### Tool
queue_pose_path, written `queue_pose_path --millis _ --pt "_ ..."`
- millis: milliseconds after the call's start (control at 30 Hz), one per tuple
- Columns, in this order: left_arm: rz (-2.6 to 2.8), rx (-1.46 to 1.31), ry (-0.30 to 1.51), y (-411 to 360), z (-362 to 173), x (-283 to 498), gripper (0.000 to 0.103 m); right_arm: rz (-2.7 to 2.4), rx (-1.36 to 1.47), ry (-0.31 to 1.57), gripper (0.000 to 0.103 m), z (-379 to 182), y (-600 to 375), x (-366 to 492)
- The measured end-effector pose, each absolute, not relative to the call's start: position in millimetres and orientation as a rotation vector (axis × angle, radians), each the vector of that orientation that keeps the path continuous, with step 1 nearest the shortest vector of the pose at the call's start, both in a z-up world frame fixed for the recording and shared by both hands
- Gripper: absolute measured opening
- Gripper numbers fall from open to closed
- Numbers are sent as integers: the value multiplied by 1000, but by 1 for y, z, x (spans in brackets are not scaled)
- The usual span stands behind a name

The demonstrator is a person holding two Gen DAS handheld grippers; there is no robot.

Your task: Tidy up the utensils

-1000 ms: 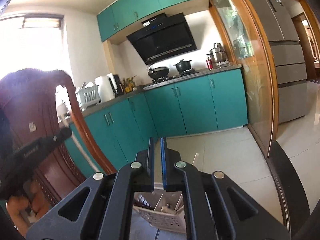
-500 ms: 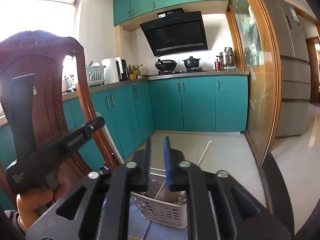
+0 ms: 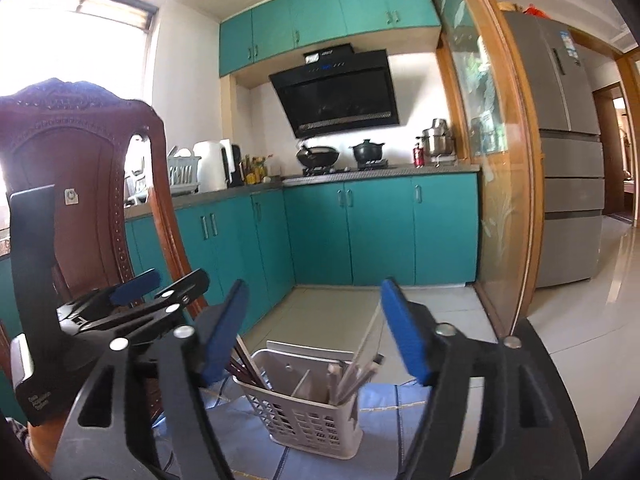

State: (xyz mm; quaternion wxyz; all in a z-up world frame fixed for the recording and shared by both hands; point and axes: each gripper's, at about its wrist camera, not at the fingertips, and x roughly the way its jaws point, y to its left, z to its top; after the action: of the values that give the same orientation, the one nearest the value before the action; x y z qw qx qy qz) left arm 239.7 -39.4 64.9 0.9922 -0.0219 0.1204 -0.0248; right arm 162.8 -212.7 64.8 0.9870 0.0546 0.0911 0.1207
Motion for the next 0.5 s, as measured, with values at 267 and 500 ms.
queue_pose_path --millis 267,500 --pt "10 127 283 -41 11 171 90 164 205 348 97 -39 -248 111" --pt "35 160 353 -43 -32 76 99 96 266 424 99 -63 -259 42"
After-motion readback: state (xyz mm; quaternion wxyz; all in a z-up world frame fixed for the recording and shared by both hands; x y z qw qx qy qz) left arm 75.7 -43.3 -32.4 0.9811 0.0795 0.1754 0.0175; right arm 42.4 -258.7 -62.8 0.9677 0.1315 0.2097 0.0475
